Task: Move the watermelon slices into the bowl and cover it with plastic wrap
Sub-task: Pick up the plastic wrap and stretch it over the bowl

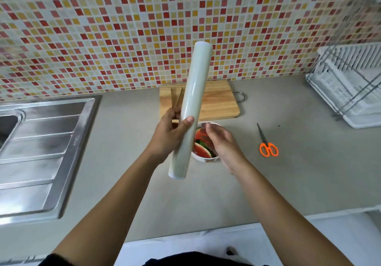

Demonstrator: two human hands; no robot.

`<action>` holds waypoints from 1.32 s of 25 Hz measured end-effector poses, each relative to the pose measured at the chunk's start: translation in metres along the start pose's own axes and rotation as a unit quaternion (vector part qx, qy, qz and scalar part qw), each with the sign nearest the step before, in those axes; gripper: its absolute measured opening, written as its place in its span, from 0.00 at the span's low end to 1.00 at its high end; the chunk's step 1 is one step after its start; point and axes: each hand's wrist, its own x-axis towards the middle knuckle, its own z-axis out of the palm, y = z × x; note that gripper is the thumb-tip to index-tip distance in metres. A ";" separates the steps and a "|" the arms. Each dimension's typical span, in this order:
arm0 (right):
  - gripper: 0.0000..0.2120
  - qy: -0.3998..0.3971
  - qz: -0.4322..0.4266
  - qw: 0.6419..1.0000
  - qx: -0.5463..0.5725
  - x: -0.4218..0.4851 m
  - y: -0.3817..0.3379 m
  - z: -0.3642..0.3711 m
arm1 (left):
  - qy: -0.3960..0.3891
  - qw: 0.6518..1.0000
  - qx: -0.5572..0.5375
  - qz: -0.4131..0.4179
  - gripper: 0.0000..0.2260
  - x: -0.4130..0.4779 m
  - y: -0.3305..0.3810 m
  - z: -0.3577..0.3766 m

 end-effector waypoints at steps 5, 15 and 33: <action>0.06 -0.058 0.015 0.991 0.121 0.007 0.000 -0.001 | 0.026 0.998 -0.042 -0.022 0.16 -0.011 -0.003 0.010; 0.03 -0.063 0.062 0.962 0.258 0.012 -0.021 -0.016 | 0.022 0.989 -0.139 -0.041 0.12 -0.032 -0.009 0.039; 0.02 -0.014 0.128 0.965 0.227 0.027 -0.042 -0.016 | 0.011 0.987 -0.144 -0.071 0.19 -0.056 -0.023 0.061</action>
